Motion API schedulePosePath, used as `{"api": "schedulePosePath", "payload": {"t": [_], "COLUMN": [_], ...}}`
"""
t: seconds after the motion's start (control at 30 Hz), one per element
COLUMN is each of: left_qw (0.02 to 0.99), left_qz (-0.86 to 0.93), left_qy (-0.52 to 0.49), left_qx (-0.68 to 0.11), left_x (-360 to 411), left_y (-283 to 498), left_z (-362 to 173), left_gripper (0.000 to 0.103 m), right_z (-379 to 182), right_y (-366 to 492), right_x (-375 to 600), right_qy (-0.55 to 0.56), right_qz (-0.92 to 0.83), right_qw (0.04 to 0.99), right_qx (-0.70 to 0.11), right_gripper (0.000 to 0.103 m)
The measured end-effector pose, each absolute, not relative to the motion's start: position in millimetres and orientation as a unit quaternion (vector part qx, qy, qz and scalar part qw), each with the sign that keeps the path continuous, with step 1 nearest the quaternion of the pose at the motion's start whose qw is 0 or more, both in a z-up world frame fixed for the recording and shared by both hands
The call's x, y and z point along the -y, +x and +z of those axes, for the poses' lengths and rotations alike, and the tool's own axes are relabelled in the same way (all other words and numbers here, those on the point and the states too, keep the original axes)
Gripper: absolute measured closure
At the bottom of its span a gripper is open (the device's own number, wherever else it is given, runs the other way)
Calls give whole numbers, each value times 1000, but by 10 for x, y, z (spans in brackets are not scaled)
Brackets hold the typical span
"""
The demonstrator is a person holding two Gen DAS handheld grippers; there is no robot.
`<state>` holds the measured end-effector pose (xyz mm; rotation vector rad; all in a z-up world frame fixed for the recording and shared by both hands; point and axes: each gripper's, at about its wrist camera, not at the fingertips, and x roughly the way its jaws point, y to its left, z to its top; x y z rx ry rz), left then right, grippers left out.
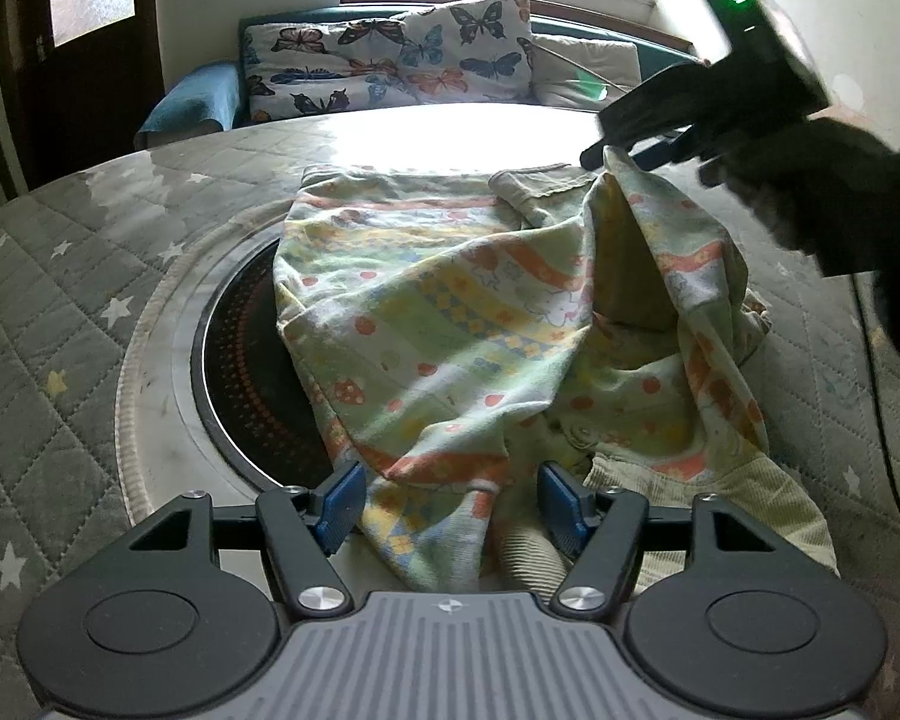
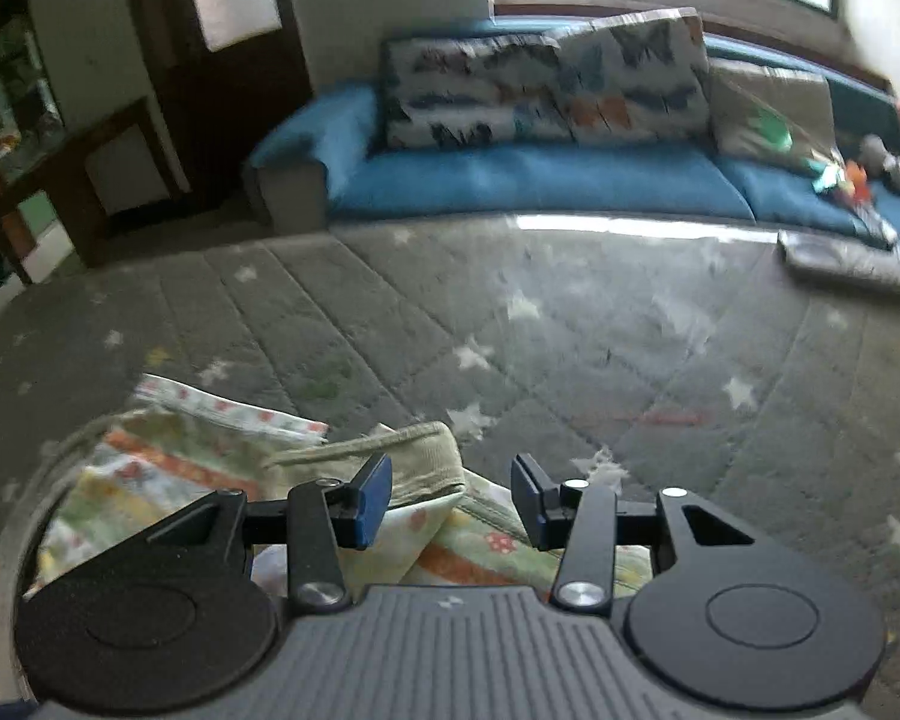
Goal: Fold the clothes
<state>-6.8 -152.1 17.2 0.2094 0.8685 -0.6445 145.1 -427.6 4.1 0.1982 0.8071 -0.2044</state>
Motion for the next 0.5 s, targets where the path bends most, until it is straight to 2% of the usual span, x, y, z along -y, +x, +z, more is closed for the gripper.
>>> {"api": "schedulePosePath", "payload": {"t": [0.17,0.2,0.27,0.33,0.5], "left_qw": [852,852,852,853,854], "left_qz": [-308,-308,-307,-305,-305], "left_qy": [102,102,100,97,96], "left_qx": [-411,-411,-411,-412,-410], "left_x": [1529,1530,1530,1527,1524], "left_y": [-67,-65,-63,-63,-67], "left_z": [163,161,162,163,157], "left_gripper": [35,35,35,35,35], "right_z": [-168,-177,-154,-116,122], "right_y": [1502,1484,1445,1391,1113], "right_x": [4237,4198,4143,4101,4028], "right_qy": [94,88,78,71,36], "right_qz": [-99,-99,-92,-85,-83], "right_qw": [902,904,907,910,928], "right_qx": [-410,-407,-403,-400,-361], "right_gripper": [58,61,86,93,95]}}
